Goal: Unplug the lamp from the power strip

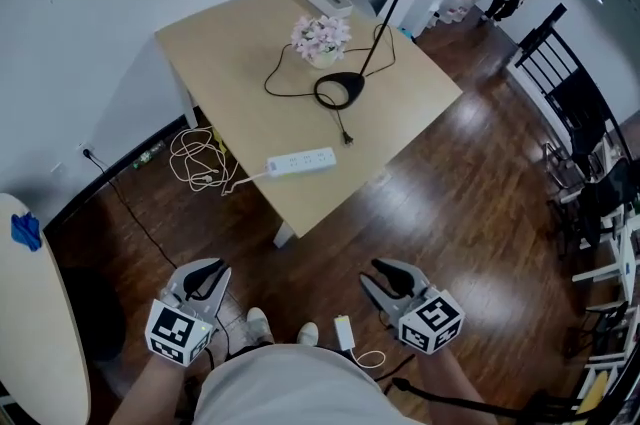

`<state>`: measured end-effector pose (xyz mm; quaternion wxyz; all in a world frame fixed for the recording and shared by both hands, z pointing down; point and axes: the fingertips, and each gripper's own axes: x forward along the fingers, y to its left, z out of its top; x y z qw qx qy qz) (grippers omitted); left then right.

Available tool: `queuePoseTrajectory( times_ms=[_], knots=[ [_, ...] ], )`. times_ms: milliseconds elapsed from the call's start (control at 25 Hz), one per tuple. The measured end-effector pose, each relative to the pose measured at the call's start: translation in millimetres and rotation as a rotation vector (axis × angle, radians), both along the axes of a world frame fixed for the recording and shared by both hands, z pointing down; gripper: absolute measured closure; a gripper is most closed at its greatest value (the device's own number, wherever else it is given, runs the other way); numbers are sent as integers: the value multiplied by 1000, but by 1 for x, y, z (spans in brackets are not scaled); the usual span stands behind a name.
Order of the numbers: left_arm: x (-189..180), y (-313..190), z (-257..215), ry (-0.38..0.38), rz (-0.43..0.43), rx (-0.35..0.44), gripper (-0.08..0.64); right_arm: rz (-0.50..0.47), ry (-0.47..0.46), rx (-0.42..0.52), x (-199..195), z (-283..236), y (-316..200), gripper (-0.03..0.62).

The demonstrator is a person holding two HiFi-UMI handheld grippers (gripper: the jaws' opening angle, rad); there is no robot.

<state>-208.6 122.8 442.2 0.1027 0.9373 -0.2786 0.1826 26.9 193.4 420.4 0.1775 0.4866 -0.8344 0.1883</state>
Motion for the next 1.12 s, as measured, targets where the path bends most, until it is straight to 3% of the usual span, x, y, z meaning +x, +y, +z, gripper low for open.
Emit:
queuePoseTrajectory(
  times_ms=[1120],
  knots=[
    [66,53,-16,-24,28,20,502,-10,-11,54,55,-18,50,466]
  ],
)
